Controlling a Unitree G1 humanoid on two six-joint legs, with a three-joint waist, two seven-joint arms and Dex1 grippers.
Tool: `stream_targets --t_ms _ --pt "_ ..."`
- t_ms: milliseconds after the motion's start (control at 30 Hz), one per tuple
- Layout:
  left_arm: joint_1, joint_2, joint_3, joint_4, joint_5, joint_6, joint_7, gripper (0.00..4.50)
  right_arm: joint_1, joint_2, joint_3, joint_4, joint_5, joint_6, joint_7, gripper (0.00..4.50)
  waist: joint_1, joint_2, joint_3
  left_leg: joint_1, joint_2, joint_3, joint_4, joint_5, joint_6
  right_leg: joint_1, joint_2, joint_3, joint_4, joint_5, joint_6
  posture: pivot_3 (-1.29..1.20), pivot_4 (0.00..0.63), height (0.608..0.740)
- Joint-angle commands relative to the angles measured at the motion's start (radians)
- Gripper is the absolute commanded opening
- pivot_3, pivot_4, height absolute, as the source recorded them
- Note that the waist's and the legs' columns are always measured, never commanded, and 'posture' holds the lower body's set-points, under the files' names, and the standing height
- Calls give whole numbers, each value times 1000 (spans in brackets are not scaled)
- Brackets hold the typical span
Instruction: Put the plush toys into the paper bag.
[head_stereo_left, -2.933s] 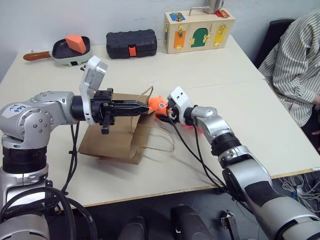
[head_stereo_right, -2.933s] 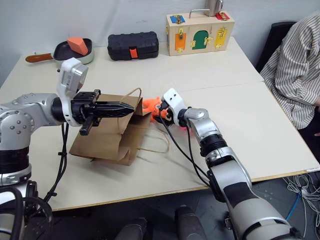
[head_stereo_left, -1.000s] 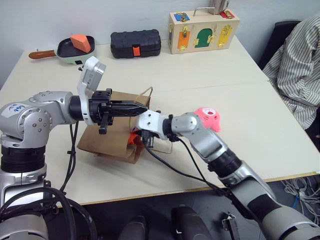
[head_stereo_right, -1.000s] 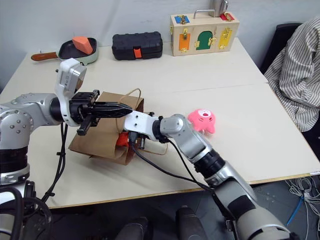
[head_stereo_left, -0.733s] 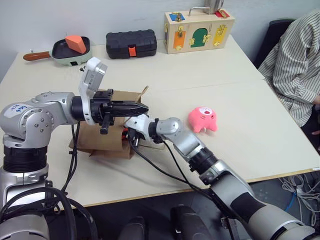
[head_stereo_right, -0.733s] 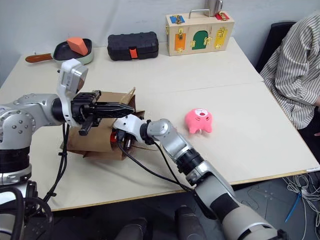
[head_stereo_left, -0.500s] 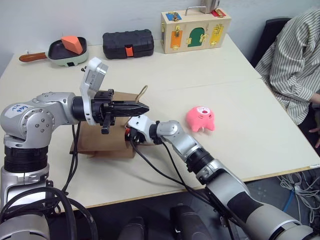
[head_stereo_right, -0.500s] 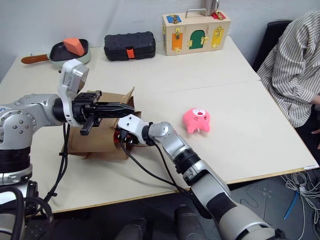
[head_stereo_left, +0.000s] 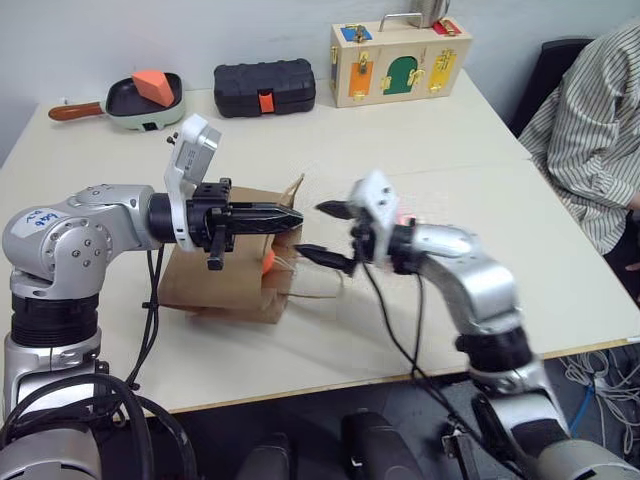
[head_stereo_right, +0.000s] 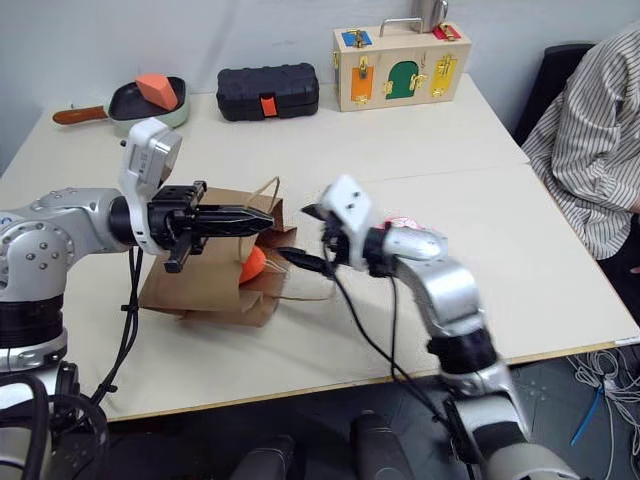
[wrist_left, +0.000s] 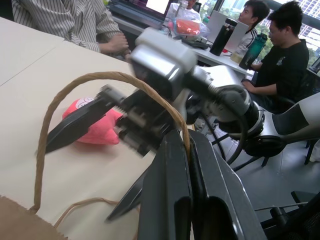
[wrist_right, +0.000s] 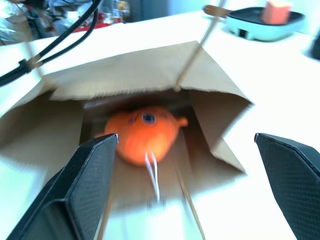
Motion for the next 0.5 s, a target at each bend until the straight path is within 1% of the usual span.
stream_targets --t_ms 33,133,233,400,500 --pt "1 5 29 -31 -29 3 0 0 64 -56 -102 -94 -5 36 -94 4483 3 0 0 0 0 1 0 0 0 0 0 1 0 0 0 0 150 740" --pt "4 3 29 -33 -30 5 2 0 108 -88 -186 -87 -16 57 -177 4483 10 0 0 0 0 2 -1 0 0 0 0 2 -1 0 0 0 150 740" --pt "5 1 28 -29 -29 5 2 0 158 -124 -221 -54 -43 47 -228 4483 24 0 0 0 0 2 0 0 0 0 0 2 -1 0 0 0 150 740" --pt "4 0 25 -29 -27 1 1 0 179 -123 -187 86 -82 -44 -263 4483 27 0 0 0 0 3 0 0 0 0 0 3 -2 0 0 0 150 740" --pt "3 0 22 -27 -23 -4 -2 0 152 -90 -173 184 -80 -81 -278 4483 25 0 0 0 0 3 0 0 0 0 0 3 -1 0 0 0 150 740"
